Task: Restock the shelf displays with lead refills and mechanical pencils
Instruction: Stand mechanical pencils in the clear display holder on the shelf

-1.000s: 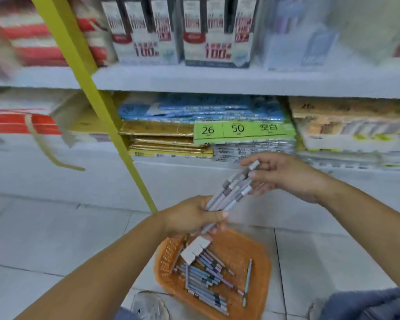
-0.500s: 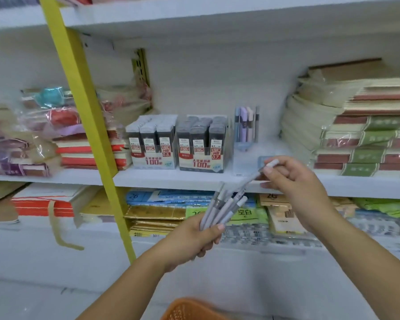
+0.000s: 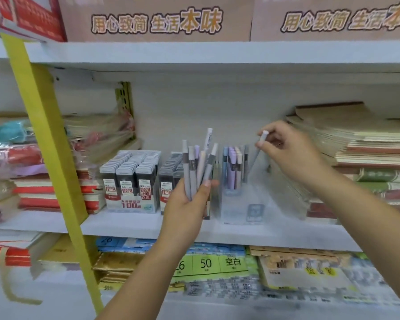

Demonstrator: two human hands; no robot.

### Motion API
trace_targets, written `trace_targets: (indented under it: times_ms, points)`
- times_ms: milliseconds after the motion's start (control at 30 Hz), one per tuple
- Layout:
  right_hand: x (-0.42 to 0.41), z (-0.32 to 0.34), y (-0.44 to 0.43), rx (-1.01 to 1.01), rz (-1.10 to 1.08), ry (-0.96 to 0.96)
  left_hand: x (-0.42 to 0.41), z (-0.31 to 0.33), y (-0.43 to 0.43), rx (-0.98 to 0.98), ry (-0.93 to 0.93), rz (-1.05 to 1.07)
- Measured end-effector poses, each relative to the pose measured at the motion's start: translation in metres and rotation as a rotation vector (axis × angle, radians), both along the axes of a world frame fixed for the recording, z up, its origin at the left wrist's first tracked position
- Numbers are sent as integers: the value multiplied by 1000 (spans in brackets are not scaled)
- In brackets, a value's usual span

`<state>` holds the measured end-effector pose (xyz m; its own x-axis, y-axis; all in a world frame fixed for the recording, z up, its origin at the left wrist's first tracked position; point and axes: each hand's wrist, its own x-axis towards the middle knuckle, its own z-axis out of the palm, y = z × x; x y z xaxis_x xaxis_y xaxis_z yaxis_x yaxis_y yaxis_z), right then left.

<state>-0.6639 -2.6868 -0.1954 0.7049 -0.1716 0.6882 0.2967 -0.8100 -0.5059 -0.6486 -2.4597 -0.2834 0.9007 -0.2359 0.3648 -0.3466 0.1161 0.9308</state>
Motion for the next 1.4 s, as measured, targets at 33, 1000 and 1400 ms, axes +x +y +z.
trace_targets:
  times_ms: [33, 1000, 1400]
  points:
    - [8, -4, -2, -44, -20, 5, 2, 1, -4, -10, -6, -3]
    - [-12, -27, 51, 419, 337, 177, 7, -2, -30, -127, 181, -219]
    - [4, -4, 2, 135, 74, -114, 9, -3, -20, -70, 98, -43]
